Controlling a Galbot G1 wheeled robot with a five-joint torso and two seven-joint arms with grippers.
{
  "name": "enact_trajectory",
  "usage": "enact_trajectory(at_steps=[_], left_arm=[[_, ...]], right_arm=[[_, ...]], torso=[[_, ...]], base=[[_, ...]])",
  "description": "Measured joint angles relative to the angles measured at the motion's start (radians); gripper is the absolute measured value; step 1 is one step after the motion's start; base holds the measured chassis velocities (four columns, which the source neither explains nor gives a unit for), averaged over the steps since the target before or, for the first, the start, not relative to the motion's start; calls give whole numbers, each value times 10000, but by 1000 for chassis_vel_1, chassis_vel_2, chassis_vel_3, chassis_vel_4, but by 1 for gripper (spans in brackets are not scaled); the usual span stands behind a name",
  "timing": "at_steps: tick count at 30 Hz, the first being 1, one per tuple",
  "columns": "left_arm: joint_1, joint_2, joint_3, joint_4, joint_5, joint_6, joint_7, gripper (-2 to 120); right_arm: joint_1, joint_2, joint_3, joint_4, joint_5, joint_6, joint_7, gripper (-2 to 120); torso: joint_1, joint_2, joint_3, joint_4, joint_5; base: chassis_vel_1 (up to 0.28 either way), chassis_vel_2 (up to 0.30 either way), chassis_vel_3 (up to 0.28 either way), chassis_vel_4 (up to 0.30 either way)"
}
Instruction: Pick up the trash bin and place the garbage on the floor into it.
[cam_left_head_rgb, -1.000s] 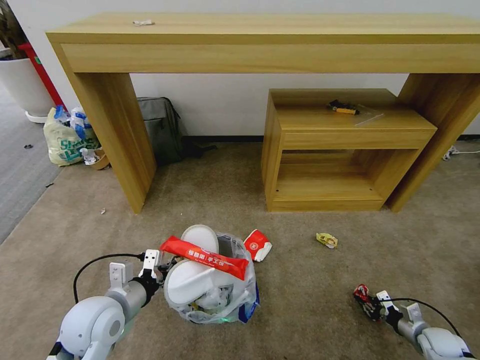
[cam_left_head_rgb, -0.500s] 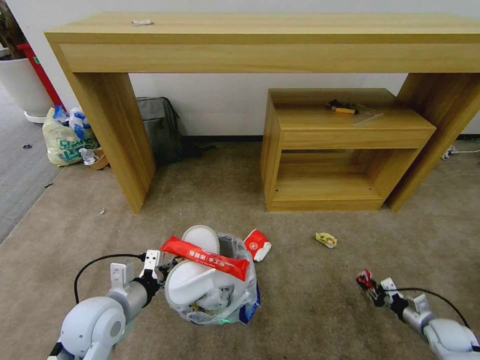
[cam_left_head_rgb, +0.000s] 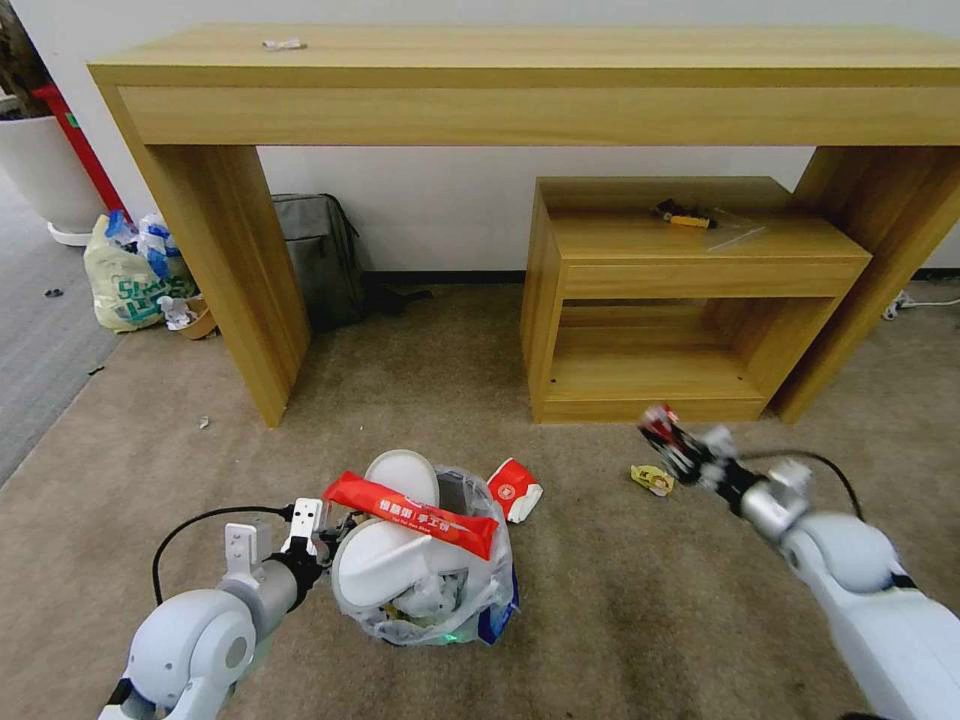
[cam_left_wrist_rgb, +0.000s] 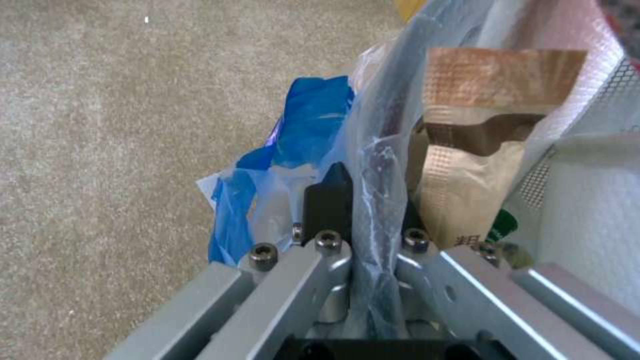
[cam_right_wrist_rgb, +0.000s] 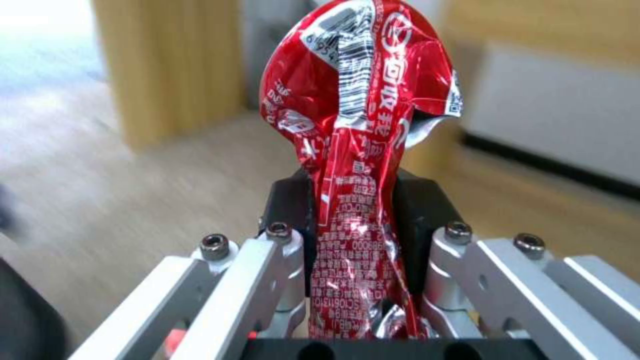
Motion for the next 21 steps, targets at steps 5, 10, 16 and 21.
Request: enact_trajectory(at_steps=[5,10,16,21], left_arm=[[-214,140,145,108,-68,0,-76,0],[-428,231,260,217,-167,0,-137,0],[-519,298,308,257,-263,0,-182,0],[-541,328,316,277,-298,0,-198,0]], right_arm=[[731,178,-1403,1205,478,-650,368,19],[1440,469,-3189,1845,935,-1041,610,19],[2065,608,-4621,2185,1303,-1312,657,19],[2201,742,-5581,2283,1452,-1498,749,19]], torso=[[0,-1,0,-4,0],[0,-1,0,-3,2],[0,0,0,-4,1],[0,0,0,-3,2]], base=[[0,0,0,0],[0,0,0,0],[0,0,0,0],[0,0,0,0]])
